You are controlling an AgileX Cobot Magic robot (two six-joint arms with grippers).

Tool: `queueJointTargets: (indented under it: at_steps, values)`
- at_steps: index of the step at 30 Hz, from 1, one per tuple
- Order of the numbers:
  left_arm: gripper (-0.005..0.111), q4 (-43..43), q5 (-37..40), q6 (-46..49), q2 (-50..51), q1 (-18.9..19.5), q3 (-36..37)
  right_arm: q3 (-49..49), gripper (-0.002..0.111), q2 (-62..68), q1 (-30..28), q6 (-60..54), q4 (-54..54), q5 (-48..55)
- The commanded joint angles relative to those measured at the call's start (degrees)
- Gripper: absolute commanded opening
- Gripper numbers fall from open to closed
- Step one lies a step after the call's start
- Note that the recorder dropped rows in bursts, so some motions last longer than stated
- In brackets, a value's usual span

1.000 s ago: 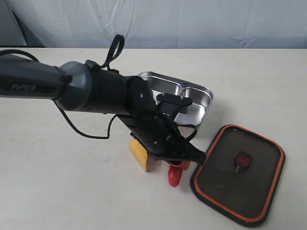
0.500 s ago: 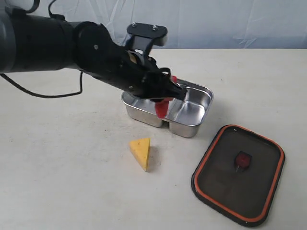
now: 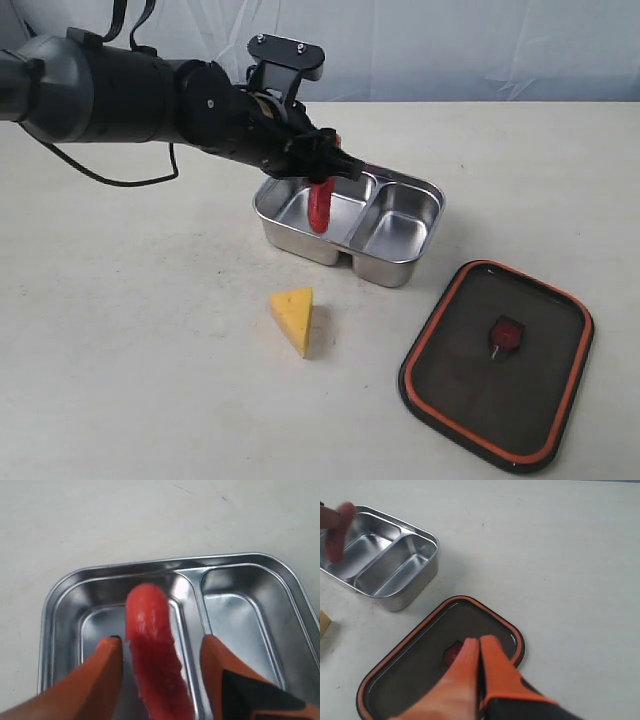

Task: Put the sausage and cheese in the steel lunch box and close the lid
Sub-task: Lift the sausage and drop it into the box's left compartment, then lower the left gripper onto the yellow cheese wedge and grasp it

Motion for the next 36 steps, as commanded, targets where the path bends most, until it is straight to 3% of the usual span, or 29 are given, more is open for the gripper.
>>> queueJointTargets:
  at_steps: [1,5,9,13,22,30,36]
  values:
    - [0.057,-0.35,-0.23,-0.13,-0.18,0.23,-0.48,1.26,0.0,-0.35,0.17,0.22,-1.1,-0.58]
    - [0.057,1.11,5.51,-0.13,-1.21,0.23,-0.48,2.61,0.0,-0.35,0.17,0.79,-1.09,-1.54]
    - [0.057,5.34,24.77,-1.07,-5.57,0.23,-0.48,2.59,0.0,-0.35,0.17,0.98,-1.22,-1.44]
    - [0.057,6.48,36.51,-3.99,-6.04,0.23,-0.37,2.59,0.0,-0.35,0.17,1.26,-1.22,-1.44]
    - [0.057,6.23,42.34,-11.09,-2.8,0.23,0.91,2.59,0.0,-0.35,0.17,1.27,-0.86,-1.44]
    - [0.057,3.81,42.35,-7.49,0.21,-0.3,0.91,2.59,0.0,-0.35,0.17,1.27,-0.72,-1.44]
    - [0.058,2.31,41.09,-9.9,0.1,-2.02,0.91,2.59,0.0,-0.35,0.17,1.27,-0.48,-1.44]
